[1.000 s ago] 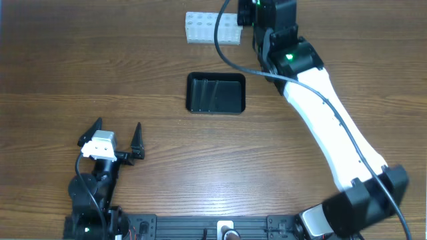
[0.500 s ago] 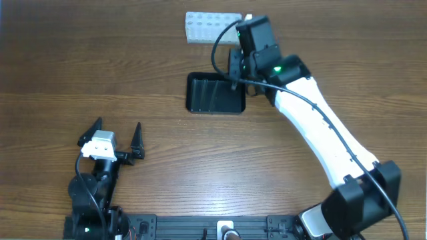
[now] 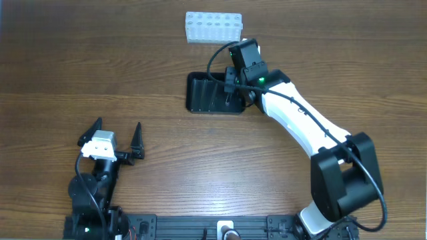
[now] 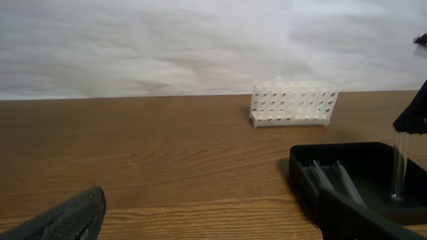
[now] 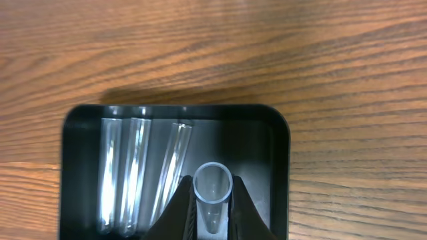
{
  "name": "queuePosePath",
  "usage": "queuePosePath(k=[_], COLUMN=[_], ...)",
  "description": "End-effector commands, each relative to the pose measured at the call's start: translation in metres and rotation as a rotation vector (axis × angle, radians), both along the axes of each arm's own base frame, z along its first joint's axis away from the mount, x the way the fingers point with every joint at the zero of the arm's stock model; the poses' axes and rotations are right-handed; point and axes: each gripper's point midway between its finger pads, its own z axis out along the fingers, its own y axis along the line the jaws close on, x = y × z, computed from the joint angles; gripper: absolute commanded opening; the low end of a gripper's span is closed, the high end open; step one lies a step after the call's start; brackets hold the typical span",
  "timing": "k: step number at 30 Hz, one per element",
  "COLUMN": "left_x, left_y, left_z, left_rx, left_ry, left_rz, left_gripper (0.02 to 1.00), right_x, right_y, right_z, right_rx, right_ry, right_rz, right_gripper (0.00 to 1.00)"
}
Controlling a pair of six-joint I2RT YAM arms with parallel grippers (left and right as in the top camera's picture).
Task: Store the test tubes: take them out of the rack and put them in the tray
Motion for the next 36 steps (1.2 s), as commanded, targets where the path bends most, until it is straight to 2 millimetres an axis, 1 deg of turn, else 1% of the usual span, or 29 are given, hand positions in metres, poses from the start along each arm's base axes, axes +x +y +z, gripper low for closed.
queuePosePath(k=[1,2,5,6,11,14,19,25,27,36], left_x=[0.0,0.0,0.0,0.0,0.0,0.0,0.0,0.0,0.0,0.0], left_y=[-0.002,-0.002,-0.002,-0.002,-0.002,-0.002,-0.002,-0.002,-0.002,-0.002], left_z=[-0.001,-0.001,-0.001,-0.001,-0.001,-0.001,-0.001,-0.001,-0.001,-0.001], left_rx=[0.01,0.011,0.01,0.011,0.011,0.011,0.01,0.011,0.011,0.01], left_ry=[-0.004,-0.004,-0.004,-0.003,-0.004,-0.004,-0.004,-0.004,-0.003,-0.004], left_rz=[-0.014,-0.014,-0.014,-0.014,-0.014,-0.014,-0.014,-0.014,-0.014,-0.014], left_gripper=[1.0,0.998,1.0,0.998,1.0,1.0,0.998,1.0,1.0,1.0], right_x=[-0.004,-0.005,-0.005,-0.005,-0.005,-0.005,-0.008,-0.008,-0.007,-0.005], right_y=[0.002,0.002,0.002,0.002,0.001,0.001,0.004,0.003,0.003,0.003], right_z=[-0.024,-0.03,-0.034,-0.037,-0.037,-0.037,-0.041,-0.061,-0.065,-0.065], right_rx=[-0.015,-0.02,-0.025,-0.028,-0.029,-0.03,-0.036,-0.057,-0.059,-0.055], right_ry=[0.05,0.062,0.071,0.078,0.078,0.078,0.087,0.117,0.12,0.113], right_rz=[0.002,0.002,0.002,0.002,0.002,0.006,0.013,0.01,0.01,0.006], right_gripper=[0.056,0.062,0.077,0.11,0.163,0.176,0.183,0.178,0.176,0.178])
